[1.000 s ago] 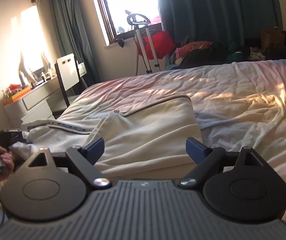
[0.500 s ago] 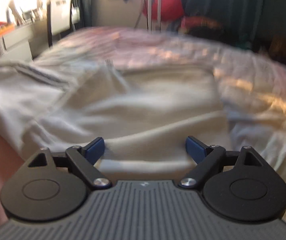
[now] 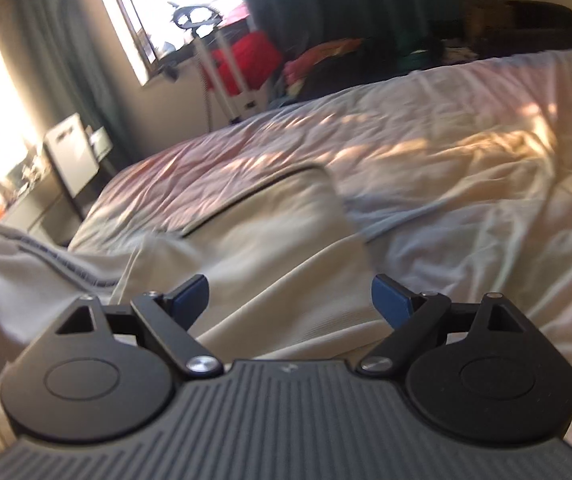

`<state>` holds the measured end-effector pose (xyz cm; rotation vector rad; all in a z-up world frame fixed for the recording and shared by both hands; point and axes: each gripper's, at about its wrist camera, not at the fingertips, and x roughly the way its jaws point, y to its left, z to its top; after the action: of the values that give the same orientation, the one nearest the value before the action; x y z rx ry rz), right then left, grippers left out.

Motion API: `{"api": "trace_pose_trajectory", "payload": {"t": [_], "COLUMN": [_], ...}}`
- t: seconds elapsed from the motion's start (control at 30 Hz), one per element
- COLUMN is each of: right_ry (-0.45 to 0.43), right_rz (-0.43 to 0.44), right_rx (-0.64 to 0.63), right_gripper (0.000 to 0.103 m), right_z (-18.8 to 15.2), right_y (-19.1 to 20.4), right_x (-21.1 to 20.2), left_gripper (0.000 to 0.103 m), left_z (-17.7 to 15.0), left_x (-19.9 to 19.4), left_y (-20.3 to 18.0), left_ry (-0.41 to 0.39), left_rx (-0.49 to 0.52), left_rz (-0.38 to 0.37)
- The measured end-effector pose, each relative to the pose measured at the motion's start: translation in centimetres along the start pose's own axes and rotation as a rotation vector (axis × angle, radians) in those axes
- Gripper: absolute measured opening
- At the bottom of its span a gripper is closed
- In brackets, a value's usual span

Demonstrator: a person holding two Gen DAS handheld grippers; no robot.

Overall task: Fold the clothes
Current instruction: 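Grasp the ribbed cuffs with the left gripper and lift them, then fold the held cuffs over toward the waistband with the left gripper and release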

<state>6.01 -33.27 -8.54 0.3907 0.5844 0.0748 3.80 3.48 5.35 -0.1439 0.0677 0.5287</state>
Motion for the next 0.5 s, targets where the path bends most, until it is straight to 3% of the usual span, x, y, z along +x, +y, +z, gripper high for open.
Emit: {"api": "trace_pose_trajectory", "payload": {"t": [0.1,0.23,0.4,0.5], "right_ry": [-0.049,-0.110,-0.187,-0.209], "right_rz": [-0.008,-0.038,-0.059,-0.071], "right_rx": [0.124,0.224,0.304,0.325], "right_gripper": [0.090,0.090,0.090,0.090], "right_z": [0.7,1.3,2.2,2.2], "right_y": [-2.8,-5.6,-8.2,-9.0], "right_x": [-1.2,-2.4,-3.2,-3.0], "left_gripper": [0.019,0.019,0.019,0.019], "left_z": [0.7,-1.1,-7.7,-13.6], "left_x": [-2.7,-5.5,-8.3,-8.4], "left_y": [-6.0,-13.8,-22.9,-26.9], "left_ry": [-0.048,-0.108,-0.159,-0.090], "left_rx": [0.039,0.128,0.312,0.446], "left_rz": [-0.029,-0.102,-0.206,-0.314]}}
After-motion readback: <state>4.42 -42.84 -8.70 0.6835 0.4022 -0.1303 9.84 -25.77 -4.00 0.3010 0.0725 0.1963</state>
